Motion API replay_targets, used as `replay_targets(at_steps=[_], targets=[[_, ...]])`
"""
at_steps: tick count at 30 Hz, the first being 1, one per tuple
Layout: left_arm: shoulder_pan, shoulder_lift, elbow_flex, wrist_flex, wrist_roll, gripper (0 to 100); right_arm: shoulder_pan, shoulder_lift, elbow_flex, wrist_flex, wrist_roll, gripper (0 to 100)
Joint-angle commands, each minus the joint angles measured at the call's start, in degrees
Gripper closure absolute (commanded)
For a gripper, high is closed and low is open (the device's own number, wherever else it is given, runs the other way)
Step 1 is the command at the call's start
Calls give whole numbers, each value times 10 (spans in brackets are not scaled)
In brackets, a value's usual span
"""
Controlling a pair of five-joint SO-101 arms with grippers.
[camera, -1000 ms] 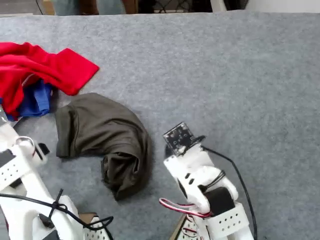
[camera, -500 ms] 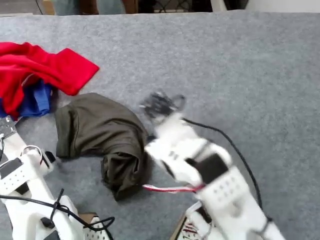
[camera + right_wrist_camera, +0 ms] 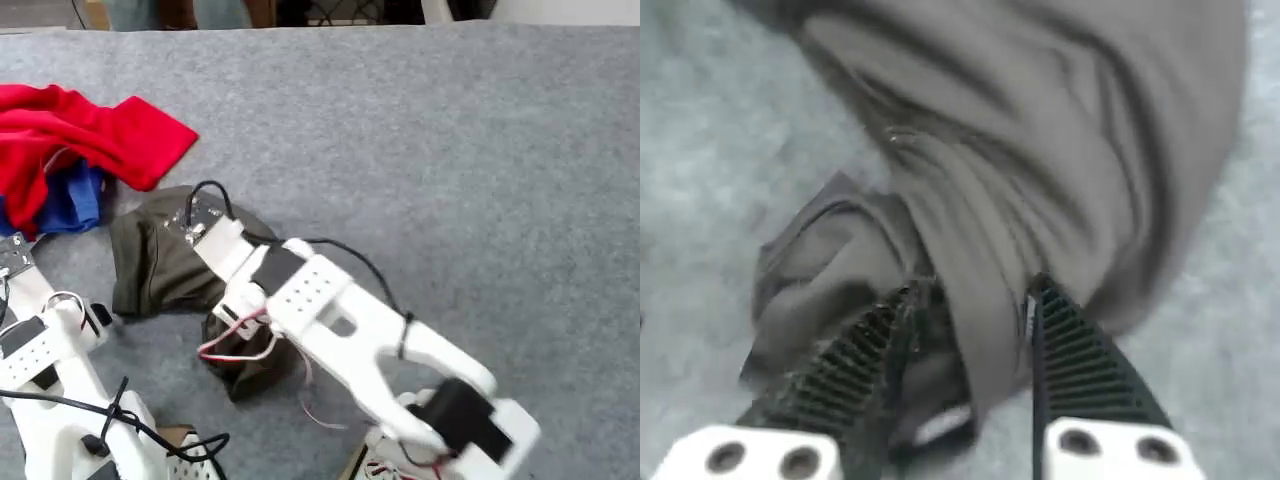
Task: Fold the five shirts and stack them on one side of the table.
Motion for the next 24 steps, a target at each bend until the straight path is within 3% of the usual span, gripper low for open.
replay_targets(at_steps=[1,4,14,24], targets=[[-3,-11,-1,-6,-3,758,30,54,-32,-48,-4,856],[-3,-11,-1,-6,-3,758,73,71,-47,-57,-4,987],[-3,-11,0,-3,-4,758,254,15,-80,11,8,985],[2,-11,-42,2,-4,758,526,-65,-76,93,121,985]])
